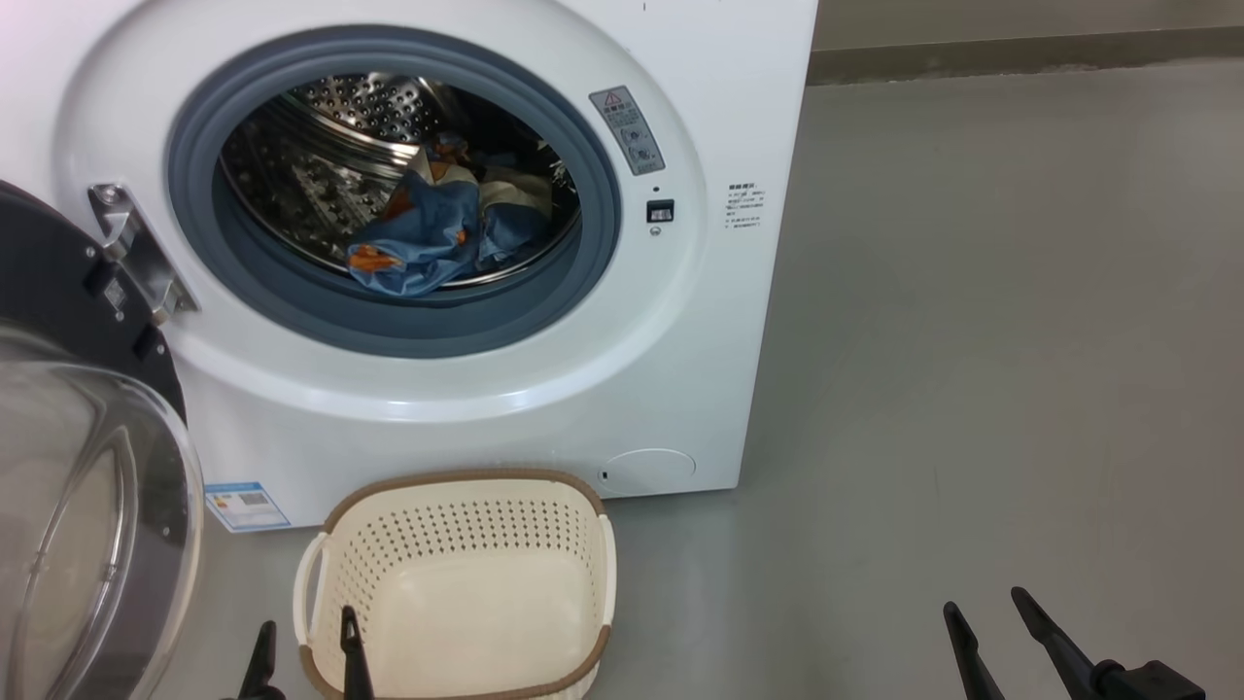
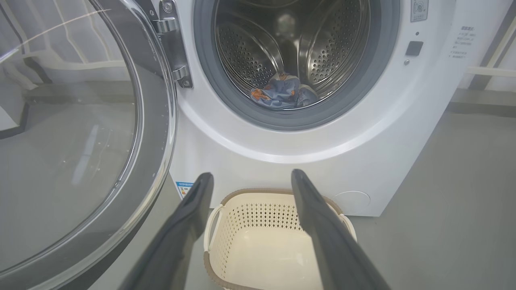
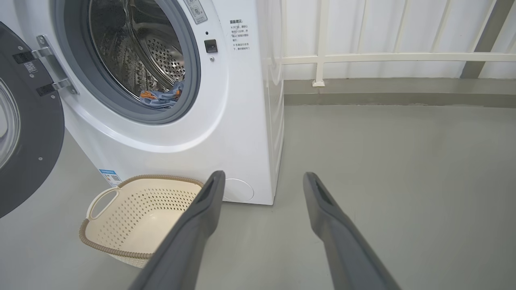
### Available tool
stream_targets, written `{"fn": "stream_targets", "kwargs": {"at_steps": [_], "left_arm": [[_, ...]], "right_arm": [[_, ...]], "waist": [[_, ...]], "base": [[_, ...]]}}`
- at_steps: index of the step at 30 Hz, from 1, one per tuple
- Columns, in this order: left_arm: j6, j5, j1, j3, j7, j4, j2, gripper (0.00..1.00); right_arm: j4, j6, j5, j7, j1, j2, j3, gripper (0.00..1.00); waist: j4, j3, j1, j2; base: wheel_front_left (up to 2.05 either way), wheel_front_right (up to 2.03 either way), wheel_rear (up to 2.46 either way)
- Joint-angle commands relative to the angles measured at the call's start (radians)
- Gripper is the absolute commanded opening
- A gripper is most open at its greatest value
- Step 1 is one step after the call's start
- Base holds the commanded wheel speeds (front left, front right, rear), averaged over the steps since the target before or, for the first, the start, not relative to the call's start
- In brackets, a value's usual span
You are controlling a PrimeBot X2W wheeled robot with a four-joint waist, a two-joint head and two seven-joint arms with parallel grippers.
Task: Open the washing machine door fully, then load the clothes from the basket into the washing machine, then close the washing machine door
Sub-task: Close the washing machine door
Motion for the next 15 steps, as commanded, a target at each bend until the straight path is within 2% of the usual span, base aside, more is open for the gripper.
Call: {"fn": "stream_targets", "kwargs": {"at_steps": [1, 5, 15], "left_arm": [[0.004, 0.012, -0.016, 0.027, -0.006, -0.023, 0.011, 1.00], [0.006, 0.013, -0.017, 0.023, -0.006, -0.023, 0.011, 1.00], [0.023, 0.018, -0.026, 0.025, -0.006, -0.002, 0.011, 1.00]], "right_arm": [[-0.026, 0.002, -0.009, -0.008, -0.019, -0.013, 0.016, 1.00], [-0.027, 0.002, -0.008, -0.008, -0.020, -0.012, 0.016, 1.00], [-0.027, 0.002, -0.006, -0.008, -0.023, -0.011, 0.014, 1.00]], "waist": [[-0.001, 0.000, 0.0000, 0.0000], [-0.001, 0.003, 0.0000, 0.0000], [0.001, 0.015, 0.0000, 0.0000]], "base": [[-1.06, 1.06, 0.00], [-1.40, 1.40, 0.00], [-1.88, 1.88, 0.00]]}}
